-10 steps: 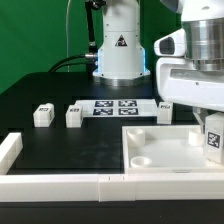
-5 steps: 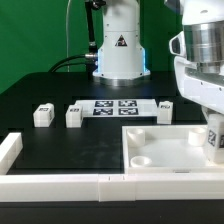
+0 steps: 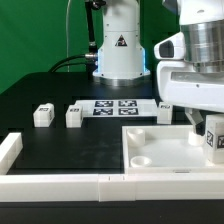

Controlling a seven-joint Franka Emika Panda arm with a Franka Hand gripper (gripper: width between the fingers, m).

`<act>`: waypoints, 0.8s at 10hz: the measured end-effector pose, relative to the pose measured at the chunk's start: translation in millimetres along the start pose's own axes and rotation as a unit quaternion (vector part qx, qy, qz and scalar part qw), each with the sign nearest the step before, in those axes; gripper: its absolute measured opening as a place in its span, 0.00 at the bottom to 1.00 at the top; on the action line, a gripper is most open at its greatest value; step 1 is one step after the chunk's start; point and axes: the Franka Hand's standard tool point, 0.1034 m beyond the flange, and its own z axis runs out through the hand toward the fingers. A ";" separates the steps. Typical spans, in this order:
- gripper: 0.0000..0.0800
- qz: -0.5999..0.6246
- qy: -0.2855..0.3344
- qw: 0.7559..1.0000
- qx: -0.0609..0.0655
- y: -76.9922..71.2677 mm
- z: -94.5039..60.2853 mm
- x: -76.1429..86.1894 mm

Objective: Assemble one leg

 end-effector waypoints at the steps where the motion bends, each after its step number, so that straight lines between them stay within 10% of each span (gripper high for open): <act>1: 0.81 -0.069 0.000 0.998 -0.001 -0.4 0.0 -0.6; 8: 0.81 -0.434 0.025 0.900 -0.029 -4.7 -1.2 2.3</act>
Offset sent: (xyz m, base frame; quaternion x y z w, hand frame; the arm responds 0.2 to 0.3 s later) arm 0.0081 0.0067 0.0022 -0.0368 0.0333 -0.3638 0.9301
